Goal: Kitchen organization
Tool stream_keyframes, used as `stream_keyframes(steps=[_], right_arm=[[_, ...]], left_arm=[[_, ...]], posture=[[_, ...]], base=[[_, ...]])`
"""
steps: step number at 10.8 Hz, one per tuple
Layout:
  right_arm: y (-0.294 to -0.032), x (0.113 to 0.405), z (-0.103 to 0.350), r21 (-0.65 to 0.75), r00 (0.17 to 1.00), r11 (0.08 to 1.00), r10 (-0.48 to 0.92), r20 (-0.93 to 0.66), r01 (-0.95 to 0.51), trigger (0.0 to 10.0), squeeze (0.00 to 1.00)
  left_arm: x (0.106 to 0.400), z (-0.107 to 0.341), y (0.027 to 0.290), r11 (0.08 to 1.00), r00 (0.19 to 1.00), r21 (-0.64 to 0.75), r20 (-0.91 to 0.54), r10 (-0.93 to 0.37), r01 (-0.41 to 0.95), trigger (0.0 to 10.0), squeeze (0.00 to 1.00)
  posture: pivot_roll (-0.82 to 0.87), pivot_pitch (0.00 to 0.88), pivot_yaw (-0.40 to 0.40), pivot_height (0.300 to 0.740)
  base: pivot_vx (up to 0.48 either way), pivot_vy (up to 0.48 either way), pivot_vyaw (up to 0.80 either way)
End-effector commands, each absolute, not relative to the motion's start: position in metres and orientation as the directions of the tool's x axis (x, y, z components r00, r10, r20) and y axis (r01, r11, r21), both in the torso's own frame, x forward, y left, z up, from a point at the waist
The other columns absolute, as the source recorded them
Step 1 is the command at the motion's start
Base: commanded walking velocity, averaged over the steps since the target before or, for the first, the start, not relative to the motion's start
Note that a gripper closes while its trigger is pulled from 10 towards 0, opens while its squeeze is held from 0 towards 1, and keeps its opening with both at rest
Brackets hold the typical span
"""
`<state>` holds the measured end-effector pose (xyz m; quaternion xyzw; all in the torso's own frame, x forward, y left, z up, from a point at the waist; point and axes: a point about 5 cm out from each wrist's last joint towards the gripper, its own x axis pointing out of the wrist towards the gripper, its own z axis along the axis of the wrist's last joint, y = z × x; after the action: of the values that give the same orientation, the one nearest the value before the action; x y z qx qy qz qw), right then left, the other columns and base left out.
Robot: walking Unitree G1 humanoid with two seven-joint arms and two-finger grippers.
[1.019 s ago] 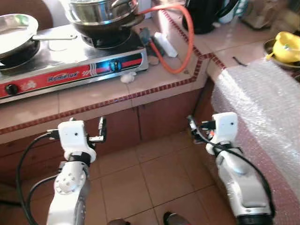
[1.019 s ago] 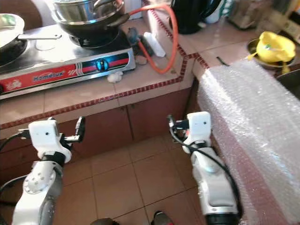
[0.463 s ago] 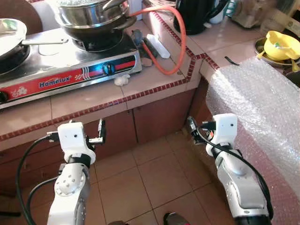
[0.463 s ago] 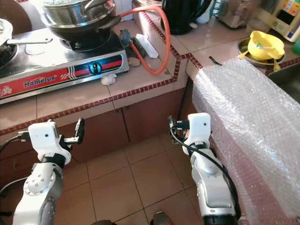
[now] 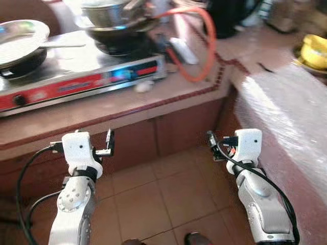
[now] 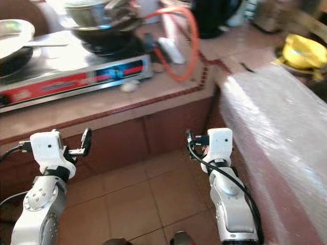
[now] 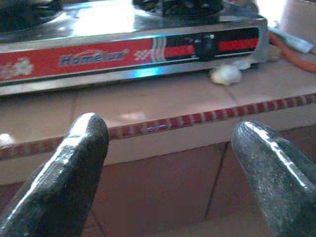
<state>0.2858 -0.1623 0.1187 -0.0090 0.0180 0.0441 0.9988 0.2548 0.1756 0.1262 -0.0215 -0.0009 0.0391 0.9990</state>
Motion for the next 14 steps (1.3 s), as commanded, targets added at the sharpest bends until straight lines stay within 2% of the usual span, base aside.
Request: stream_keyframes(steps=[1, 7, 10, 13, 14], right_arm=[[-0.161, 0.284, 0.122, -0.015, 0.995, 0.995, 0.098, -0.022, -0.098, 10.0, 0.00], [-0.162, 0.288, 0.126, -0.026, 0.995, 0.995, 0.100, -0.013, -0.100, 10.0, 0.00], [-0.162, 0.287, 0.125, -0.032, 0.996, 0.995, 0.093, -0.014, -0.094, 10.0, 0.00], [-0.161, 0.287, 0.125, -0.030, 0.996, 0.996, 0.087, -0.012, -0.087, 10.0, 0.00], [-0.159, 0.286, 0.126, -0.032, 0.996, 0.995, 0.092, -0.004, -0.092, 10.0, 0.00]], left_arm=[[0.251, 0.127, 0.178, 0.996, 0.997, -0.045, -0.005, 0.083, -0.083, 10.0, 0.00], [0.253, 0.127, 0.181, 0.997, 0.997, -0.030, -0.020, 0.076, -0.077, 10.0, 0.00], [0.254, 0.129, 0.176, 0.999, 1.000, -0.026, -0.006, 0.022, -0.022, 10.0, 0.00], [0.257, 0.134, 0.172, 1.000, 1.000, -0.023, 0.014, -0.006, 0.007, 10.0, 0.00], [0.257, 0.137, 0.169, 1.000, 1.000, 0.022, 0.023, -0.010, 0.009, 10.0, 0.00]], posture=[[-0.11, 0.195, 0.088, 0.740], [-0.11, 0.200, 0.081, 0.740], [-0.12, 0.202, 0.087, 0.740], [-0.12, 0.195, 0.103, 0.740], [-0.12, 0.195, 0.102, 0.740]], base=[[0.000, 0.277, 0.00], [0.000, 0.457, 0.00], [0.000, 0.000, 0.00], [0.000, 0.000, -0.80], [0.000, 0.000, -0.80]])
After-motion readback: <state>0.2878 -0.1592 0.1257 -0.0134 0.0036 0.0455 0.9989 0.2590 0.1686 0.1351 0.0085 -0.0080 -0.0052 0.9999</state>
